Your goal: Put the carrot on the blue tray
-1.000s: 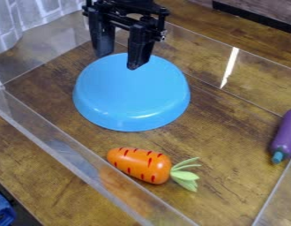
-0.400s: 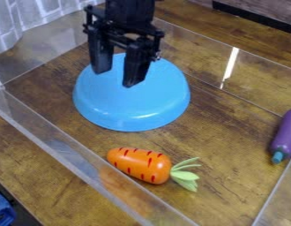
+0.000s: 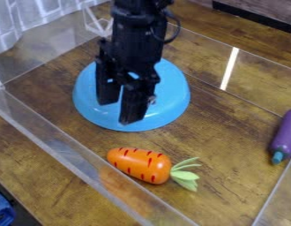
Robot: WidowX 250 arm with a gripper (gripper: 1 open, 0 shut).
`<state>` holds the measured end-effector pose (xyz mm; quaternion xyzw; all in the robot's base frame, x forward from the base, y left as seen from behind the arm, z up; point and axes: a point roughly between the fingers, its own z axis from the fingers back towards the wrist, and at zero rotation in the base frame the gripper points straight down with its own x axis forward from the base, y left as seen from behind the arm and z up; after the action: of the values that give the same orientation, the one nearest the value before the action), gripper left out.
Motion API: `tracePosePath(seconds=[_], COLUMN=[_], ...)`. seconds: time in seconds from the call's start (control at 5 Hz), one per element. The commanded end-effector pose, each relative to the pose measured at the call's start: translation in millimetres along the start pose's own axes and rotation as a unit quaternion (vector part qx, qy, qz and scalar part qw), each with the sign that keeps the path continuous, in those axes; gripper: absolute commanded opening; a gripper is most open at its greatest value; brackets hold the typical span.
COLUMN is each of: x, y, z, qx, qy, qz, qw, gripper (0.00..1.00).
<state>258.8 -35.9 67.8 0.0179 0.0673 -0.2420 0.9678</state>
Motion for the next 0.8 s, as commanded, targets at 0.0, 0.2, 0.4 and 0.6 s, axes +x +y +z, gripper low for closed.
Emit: tracePosePath(seconds=[0.0, 0.2, 0.4, 0.6], x=[4.0, 7.8, 14.7, 19.5], y=[-12.4, -17.0, -12.6, -8.8], z=[-3.3, -18.0, -28.2, -36.8], qx=[0.033, 0.055, 0.067, 0.075], qy=[-0.030, -0.039, -0.045, -0.050], qz=[-0.057, -0.131, -0.188, -0.230], qw=[0.9974, 0.9891, 0.9788, 0.9690], gripper=[1.00, 1.00, 1.00, 1.00])
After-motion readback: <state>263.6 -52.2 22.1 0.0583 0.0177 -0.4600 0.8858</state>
